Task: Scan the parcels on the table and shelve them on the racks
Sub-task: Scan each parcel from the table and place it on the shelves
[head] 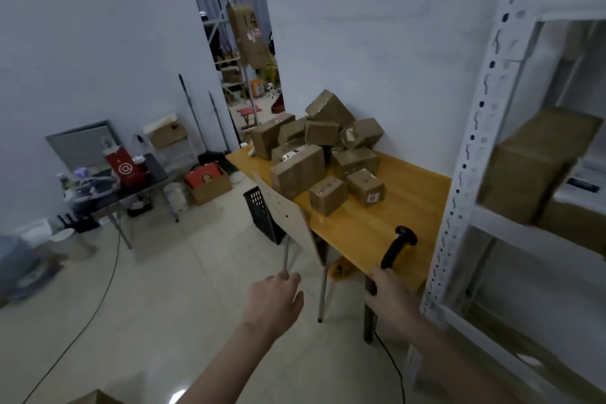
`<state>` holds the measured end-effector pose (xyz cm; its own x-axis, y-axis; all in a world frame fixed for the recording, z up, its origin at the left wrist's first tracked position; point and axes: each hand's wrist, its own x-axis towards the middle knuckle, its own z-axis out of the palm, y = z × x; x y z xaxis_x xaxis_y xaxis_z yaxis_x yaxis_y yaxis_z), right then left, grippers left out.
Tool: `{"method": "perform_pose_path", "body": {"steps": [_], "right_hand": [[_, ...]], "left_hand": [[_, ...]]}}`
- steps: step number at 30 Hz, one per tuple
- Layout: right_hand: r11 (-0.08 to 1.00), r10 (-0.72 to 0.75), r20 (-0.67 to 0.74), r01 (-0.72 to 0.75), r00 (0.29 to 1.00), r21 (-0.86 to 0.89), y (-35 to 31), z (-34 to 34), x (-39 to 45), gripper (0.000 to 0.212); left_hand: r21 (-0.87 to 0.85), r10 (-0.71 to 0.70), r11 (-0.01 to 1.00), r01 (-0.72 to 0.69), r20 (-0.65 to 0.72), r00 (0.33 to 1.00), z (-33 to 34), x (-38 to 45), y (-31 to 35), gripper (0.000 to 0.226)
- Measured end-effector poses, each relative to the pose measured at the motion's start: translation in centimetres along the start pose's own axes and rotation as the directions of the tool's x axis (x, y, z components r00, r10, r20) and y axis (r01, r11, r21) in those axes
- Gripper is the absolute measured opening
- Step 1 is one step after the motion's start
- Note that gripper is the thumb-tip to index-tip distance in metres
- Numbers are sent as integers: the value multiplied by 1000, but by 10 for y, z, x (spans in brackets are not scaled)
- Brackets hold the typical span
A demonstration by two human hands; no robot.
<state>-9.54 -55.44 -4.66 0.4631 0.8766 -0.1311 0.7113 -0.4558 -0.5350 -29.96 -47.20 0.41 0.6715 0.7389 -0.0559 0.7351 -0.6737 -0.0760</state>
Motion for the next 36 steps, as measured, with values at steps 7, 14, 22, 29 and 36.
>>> {"method": "perform_pose_path", "body": {"steps": [7,14,22,29,36], "right_hand": [[999,32,-14,-32,999,-29,-33,2,147,20],[998,50,-5,-50,999,-29,-65,13,241,22],[996,85,10,-85,996,-9,-88,32,323,25],[991,127,-62,-129,990,-24,-136,49,433,25],[920,339,-5,-330,941,210,-186,77,552,50]], "left_hand": [[19,36,999,-36,1,999,-11,143,-65,39],[6,-9,1000,10,-55,998,-12,249,-120,38],[-46,28,998,-30,-51,998,6,364,-175,34],[-67,97,993,-98,-18,995,27,488,-241,33],[-71,209,977,-199,181,961,71,593,-284,37]]}}
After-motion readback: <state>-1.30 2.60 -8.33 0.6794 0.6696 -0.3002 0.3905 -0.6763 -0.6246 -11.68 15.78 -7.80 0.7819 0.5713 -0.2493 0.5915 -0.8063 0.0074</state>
